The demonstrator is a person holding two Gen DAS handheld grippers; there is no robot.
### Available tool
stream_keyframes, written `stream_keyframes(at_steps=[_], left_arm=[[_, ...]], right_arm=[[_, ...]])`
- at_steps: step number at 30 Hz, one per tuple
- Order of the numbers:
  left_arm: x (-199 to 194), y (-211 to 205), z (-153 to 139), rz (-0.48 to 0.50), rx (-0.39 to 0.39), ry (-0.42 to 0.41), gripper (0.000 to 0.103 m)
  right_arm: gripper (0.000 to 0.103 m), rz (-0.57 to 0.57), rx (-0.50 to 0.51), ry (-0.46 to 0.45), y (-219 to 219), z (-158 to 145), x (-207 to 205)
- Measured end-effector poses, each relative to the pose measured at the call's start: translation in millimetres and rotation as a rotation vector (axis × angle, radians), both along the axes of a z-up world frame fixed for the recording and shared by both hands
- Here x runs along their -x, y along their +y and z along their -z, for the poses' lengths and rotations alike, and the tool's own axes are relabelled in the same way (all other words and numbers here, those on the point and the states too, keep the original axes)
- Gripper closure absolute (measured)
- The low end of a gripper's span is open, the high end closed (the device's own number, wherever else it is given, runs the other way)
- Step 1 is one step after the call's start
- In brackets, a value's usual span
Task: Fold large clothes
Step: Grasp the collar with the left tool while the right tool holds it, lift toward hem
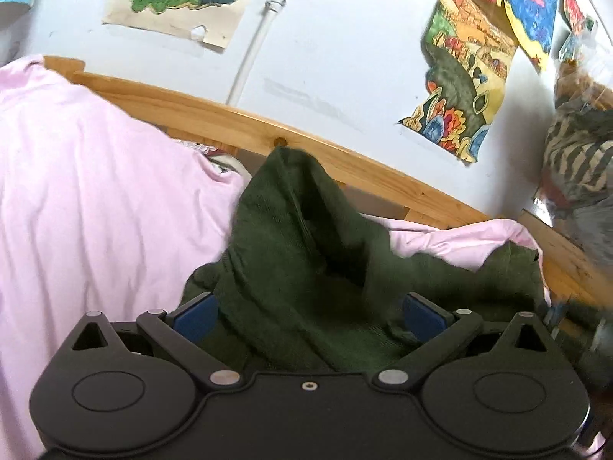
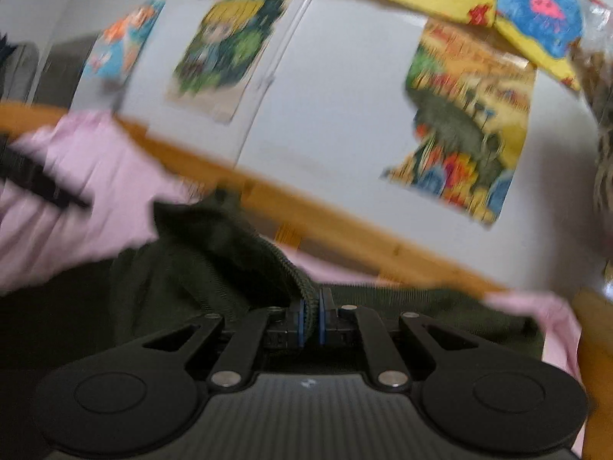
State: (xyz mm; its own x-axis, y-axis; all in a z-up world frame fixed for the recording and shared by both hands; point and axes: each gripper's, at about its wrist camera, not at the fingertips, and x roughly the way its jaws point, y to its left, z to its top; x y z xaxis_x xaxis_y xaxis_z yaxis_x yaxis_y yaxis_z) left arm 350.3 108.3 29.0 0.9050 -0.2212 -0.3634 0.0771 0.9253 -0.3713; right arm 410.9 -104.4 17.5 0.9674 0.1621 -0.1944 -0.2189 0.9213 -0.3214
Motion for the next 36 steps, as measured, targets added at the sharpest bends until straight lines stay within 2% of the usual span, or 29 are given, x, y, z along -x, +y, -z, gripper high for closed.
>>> stream_keyframes(at_steps=[2, 5, 10, 13, 14, 15, 17, 20, 22, 24, 28, 30, 31, 32, 34, 36], left_arm=[[7, 5, 2, -0.001, 0.022, 0.011, 0.001], [5, 9, 2, -0.003, 0.039, 0.03, 0.001], [-12, -1, -7, -0.059, 0.038, 0.004, 0.001], [-27, -17, -17, -0.05, -0.012, -0.061, 0.001], [-33, -21, -20, -0.039, -0.028, -0.085, 0.001], [-40, -27, -23, -0.031, -0.051, -0.106, 0.001], [-55, -37, -26, -0.02, -0.089, -0.134, 0.001], [-77, -46, -26, -0.033, -0.107, -0.156, 0.001], [-93, -49, -26, -0.051, -0.095, -0.153, 0.001], [-106, -51, -25, -0.064, -0.093, -0.137, 0.001], [-127, -49, -14, -0.088, -0.131, -0.089, 0.005], [-133, -44, -5, -0.112, -0.142, -0.058, 0.01], [-137, -40, 1, -0.13, -0.146, -0.031, 0.012], [-140, -37, 6, -0.143, -0.146, -0.006, 0.018], [-144, -28, 17, -0.141, -0.139, 0.035, 0.022], [-146, -18, 27, -0.144, -0.137, 0.046, 0.024]], right_arm=[[0.095, 0.018, 0.0, 0.068, 1, 20, 3], [0.095, 0.045, -0.001, 0.124, -1, 42, 7], [0.091, 0.046, 0.002, 0.173, -2, 51, 14], [0.074, 0.037, 0.017, 0.172, -5, 39, 21], [0.06, 0.033, 0.013, 0.163, -8, 33, 23], [0.053, 0.035, 0.008, 0.15, -12, 23, 26], [0.031, 0.041, -0.018, 0.129, -22, 6, 25], [0.018, 0.082, -0.076, 0.09, -38, -24, 13], [0.017, 0.114, -0.11, 0.053, -50, -44, -3], [0.012, 0.139, -0.173, 0.035, -69, -63, -25], [0.014, 0.246, -0.247, 0.112, -109, -81, -96], [0.025, 0.351, -0.253, 0.22, -126, -81, -137], [0.039, 0.42, -0.208, 0.263, -130, -77, -152], [0.057, 0.486, -0.146, 0.301, -131, -70, -165], [0.063, 0.535, -0.072, 0.342, -134, -53, -171], [0.068, 0.545, -0.02, 0.336, -138, -42, -152]])
